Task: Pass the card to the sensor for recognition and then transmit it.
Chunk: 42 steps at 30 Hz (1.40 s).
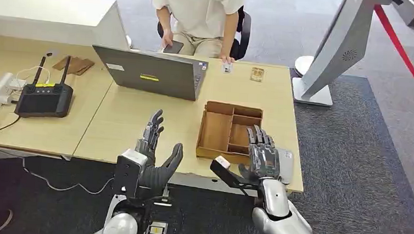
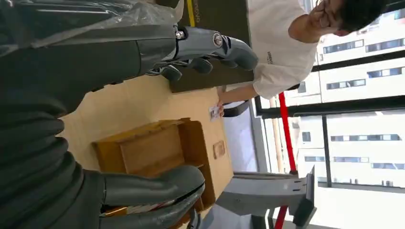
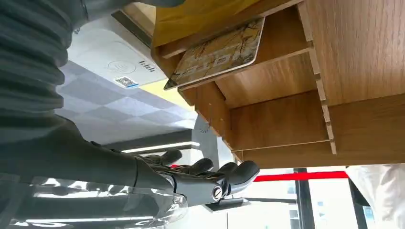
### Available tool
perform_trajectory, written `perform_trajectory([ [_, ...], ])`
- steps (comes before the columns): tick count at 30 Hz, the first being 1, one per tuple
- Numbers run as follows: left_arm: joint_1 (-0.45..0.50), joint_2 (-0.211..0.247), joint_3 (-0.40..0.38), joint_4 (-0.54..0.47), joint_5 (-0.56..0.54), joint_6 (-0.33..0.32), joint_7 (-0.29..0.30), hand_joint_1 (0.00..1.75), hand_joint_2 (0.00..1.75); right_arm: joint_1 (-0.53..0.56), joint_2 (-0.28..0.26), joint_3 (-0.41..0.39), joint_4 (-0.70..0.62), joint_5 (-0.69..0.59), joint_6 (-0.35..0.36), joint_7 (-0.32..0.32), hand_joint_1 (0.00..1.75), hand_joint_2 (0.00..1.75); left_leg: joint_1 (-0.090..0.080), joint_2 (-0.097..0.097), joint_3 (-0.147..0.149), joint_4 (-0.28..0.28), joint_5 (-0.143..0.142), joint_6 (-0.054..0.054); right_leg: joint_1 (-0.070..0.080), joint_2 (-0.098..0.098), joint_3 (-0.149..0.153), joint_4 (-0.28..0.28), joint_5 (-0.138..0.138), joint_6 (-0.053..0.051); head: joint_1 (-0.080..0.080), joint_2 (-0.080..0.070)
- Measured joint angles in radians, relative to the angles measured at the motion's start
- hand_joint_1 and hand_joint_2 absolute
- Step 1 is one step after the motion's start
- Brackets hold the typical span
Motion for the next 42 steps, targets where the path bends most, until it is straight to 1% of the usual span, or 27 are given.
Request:
perform_trajectory([
  [1,0.000,0.000,0.000,0.000,0.000,0.000,0.000,0.00,1.75,0.000,0.001,0.000,0.000,0.000,0.000,-0.002,1.75,1.75,0.000,0.000,0.000,0.000,0.000,0.000,0.000,0.000,0.000,0.000,0.000,0.000,0.000,0.000],
  [7,0.002,0.000,0.000,0.000,-0.010,0.000,0.000,0.00,1.75,0.000,0.010,0.001,0.003,-0.012,0.026,-0.017,1.75,1.75,0.000,0.000,0.000,0.000,0.000,0.000,0.000,0.000,0.000,0.000,0.000,0.000,0.000,0.000],
  [13,0.006,0.000,0.000,0.000,-0.015,0.000,0.003,0.00,1.75,0.000,0.016,0.002,0.003,-0.024,0.036,-0.019,1.75,1.75,0.000,0.000,0.000,0.000,0.000,0.000,0.000,0.000,0.000,0.000,0.000,0.000,0.000,0.000],
  [28,0.008,0.000,0.000,0.001,-0.017,0.000,0.021,0.00,1.75,-0.005,0.017,0.002,0.008,-0.020,0.032,-0.014,1.75,1.75,0.000,0.000,0.000,0.000,0.000,0.000,0.000,0.000,0.000,0.000,0.000,0.000,0.000,0.000],
  [35,0.007,0.000,0.000,0.005,-0.014,0.000,0.017,0.00,1.75,-0.003,0.017,0.002,0.008,-0.011,0.023,-0.011,1.75,1.75,0.000,0.000,0.000,0.000,0.000,0.000,0.000,0.000,0.000,0.000,0.000,0.000,0.000,0.000],
  [37,0.007,0.000,0.000,0.006,-0.011,0.000,0.014,0.00,1.75,-0.003,0.017,0.002,0.008,-0.009,0.008,-0.011,1.75,1.75,0.000,0.000,0.000,0.000,0.000,0.000,0.000,0.000,0.000,0.000,0.000,0.000,0.000,0.000],
  [40,0.006,0.000,0.000,0.009,-0.003,0.000,0.005,0.00,1.75,-0.004,0.016,0.000,0.000,-0.007,-0.049,-0.007,1.75,1.75,0.000,0.000,0.000,0.000,0.000,0.000,0.000,0.000,0.000,0.000,0.000,0.000,0.000,0.000],
  [42,0.003,0.000,0.000,0.011,0.005,0.000,0.000,0.00,1.75,-0.008,0.012,-0.002,-0.025,0.002,-0.068,0.004,1.75,1.75,0.000,0.000,0.000,0.000,0.000,0.000,0.000,0.000,0.000,0.000,0.000,0.000,0.000,0.000],
])
